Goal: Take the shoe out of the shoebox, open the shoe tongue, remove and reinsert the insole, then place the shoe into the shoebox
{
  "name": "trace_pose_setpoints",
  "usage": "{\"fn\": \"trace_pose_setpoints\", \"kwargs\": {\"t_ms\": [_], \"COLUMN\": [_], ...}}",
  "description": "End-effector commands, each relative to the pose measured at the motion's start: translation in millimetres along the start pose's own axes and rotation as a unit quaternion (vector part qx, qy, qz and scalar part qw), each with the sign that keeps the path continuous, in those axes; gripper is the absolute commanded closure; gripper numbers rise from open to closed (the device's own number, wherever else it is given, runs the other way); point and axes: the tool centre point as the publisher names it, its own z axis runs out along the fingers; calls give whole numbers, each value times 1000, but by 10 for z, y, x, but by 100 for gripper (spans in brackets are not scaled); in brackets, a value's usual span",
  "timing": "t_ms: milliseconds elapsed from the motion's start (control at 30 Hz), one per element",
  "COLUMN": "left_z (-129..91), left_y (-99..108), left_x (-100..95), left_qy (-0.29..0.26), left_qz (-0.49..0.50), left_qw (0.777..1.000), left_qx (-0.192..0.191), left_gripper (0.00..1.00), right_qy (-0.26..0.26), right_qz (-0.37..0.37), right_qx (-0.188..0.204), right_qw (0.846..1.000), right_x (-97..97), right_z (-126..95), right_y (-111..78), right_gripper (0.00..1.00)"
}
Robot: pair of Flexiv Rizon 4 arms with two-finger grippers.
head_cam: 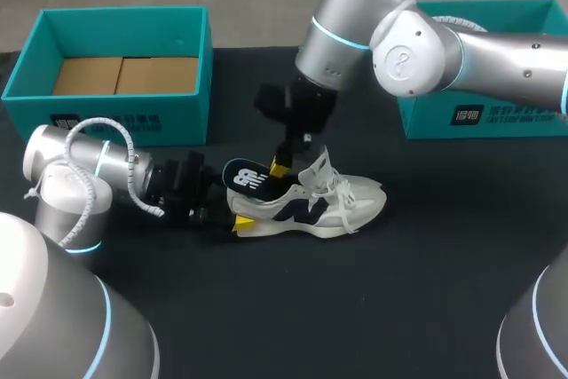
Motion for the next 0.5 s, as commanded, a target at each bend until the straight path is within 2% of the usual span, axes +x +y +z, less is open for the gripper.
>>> {"fn": "trace_pose_setpoints", "kwargs": {"t_ms": [33,67,100,133,233,300,500], "left_z": [16,16,16,16,16,16,16], "left_y": [41,41,41,41,41,41,41], "left_x": [-13,-13,-13,-13,-13,-13,-13], "left_qy": [0,0,0,0,0,0,0], "left_qz": [0,0,0,0,0,0,0], "left_qw": [1000,1000,1000,1000,1000,1000,1000], "left_qx": [-1,-1,-1,-1,-1,-1,-1], "left_gripper": [100,100,100,100,100,100,100], "right_qy": [22,27,34,39,45,49,66], "right_qz": [-2,-1,-2,-1,-2,0,6], "right_qx": [-8,-15,-20,-25,-25,-28,-31], "right_qw": [1000,1000,999,999,999,998,997], "right_x": [-44,-44,-43,-41,-40,-45,-87], "right_z": [56,68,79,87,108,108,109], "right_y": [63,68,69,69,52,30,-79], "right_gripper": [100,100,95,83,71,67,66]}}
